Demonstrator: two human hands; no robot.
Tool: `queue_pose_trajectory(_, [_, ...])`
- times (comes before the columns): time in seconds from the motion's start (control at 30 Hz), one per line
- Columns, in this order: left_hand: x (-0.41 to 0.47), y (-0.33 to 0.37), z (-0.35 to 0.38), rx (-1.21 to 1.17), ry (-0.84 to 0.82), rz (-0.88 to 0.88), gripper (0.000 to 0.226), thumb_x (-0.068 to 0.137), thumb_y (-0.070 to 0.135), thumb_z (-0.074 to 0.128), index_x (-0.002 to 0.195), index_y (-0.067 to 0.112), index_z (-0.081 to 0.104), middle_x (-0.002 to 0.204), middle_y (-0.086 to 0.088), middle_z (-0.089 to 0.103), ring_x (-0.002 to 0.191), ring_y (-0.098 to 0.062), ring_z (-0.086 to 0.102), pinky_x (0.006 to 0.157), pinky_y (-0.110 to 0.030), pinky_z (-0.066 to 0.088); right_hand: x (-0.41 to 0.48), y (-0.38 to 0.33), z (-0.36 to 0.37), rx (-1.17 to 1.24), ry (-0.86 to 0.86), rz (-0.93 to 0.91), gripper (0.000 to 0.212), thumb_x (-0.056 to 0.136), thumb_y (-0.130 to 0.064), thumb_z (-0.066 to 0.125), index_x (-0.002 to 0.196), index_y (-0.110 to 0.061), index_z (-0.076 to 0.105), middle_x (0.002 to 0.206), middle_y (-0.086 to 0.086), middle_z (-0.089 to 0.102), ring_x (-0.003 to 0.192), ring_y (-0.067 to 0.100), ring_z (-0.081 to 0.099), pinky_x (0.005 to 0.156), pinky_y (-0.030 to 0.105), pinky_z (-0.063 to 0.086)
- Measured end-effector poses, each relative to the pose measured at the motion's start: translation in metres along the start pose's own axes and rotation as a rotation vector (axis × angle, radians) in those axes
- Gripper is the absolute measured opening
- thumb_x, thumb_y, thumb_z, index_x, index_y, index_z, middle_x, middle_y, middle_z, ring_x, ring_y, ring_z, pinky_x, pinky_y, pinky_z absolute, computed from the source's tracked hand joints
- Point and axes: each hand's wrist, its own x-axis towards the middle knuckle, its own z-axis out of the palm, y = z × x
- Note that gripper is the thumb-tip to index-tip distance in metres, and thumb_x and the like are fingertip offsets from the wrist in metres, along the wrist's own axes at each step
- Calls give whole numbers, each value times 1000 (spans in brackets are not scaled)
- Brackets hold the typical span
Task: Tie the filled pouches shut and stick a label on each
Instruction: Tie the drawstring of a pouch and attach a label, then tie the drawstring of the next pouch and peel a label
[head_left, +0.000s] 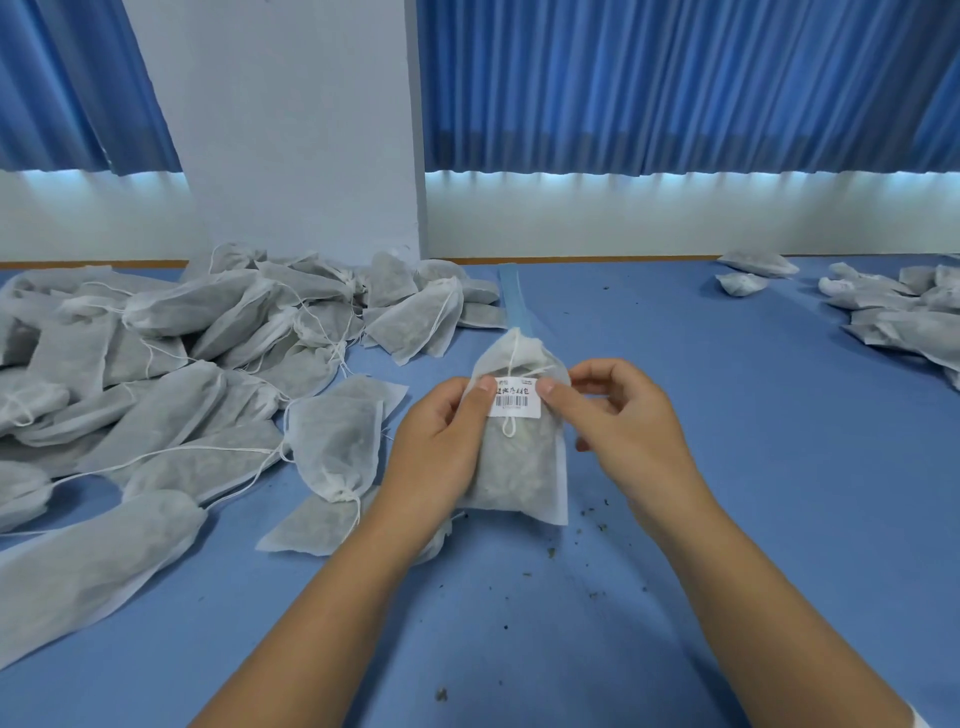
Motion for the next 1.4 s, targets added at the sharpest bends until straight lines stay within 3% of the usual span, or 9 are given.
queue_pose_trajectory(0.17, [-1,1,2,-41,-2,-33,27,99,35,56,90,16,73,89,-4,75,76,-8,65,70,-25,49,-3,-5,0,193,-274,189,21,90,-32,66,94,-14,76,89,3,76,81,15,73,63,21,54])
queue_pose_trajectory(0.47, [1,-1,-3,-59,-71,-61,15,89,35,71,94,22,76,91,-1,77,91,-23,72,80,-37,57,0,-2,-2,298,-267,205,17,90,-28,67,97,-15,76,94,3,76,85,14,73,66,23,56])
queue_pose_trajectory(0.77, [7,-9,1,-23,82,-69,20,90,36,70,93,17,74,82,0,75,75,-12,69,65,-28,54,-1,-2,1,187,-257,186,31,88,-27,69,115,-23,55,88,-3,76,78,13,73,58,24,55])
queue_pose_trajectory(0.87, [13,-12,-5,-44,199,-92,31,91,40,68,84,9,69,67,6,61,62,-10,54,60,-23,42,0,1,0,95,-314,135,34,84,-24,70,103,-30,42,86,-1,73,65,17,66,54,28,53])
queue_pose_trajectory(1.03, [19,-16,-12,122,206,-71,52,95,46,59,78,-3,61,64,2,56,50,-6,48,46,-11,36,1,1,-6,88,-447,53,24,90,-6,64,74,-24,65,77,0,68,66,14,62,58,20,52])
queue_pose_trajectory(1.1, [19,-14,-16,58,197,-93,43,97,46,54,84,7,68,77,7,70,57,-3,62,47,-14,45,9,0,-13,205,-231,52,34,92,-1,58,74,-25,74,78,-7,69,66,10,63,62,17,52])
queue_pose_trajectory(1.2, [21,-14,-27,264,290,-4,18,97,35,59,98,19,68,93,8,71,82,-10,67,71,-29,55,24,0,-29,593,59,78,32,97,-5,53,110,-31,68,99,-7,65,92,15,71,82,24,57])
queue_pose_trajectory(1.3, [23,-18,-38,693,334,86,29,93,22,62,121,13,62,119,-3,65,110,-24,57,96,-40,45,24,8,-28,588,-18,155,40,98,-11,54,131,-32,58,104,-20,68,111,18,64,90,34,57])
queue_pose_trajectory(1.4, [23,-22,-44,1121,291,-54,47,90,28,63,133,13,52,142,-9,45,135,-32,33,108,-46,28,15,13,-12,294,-155,212,30,95,-15,58,117,-33,69,109,-12,70,109,8,64,89,30,56])
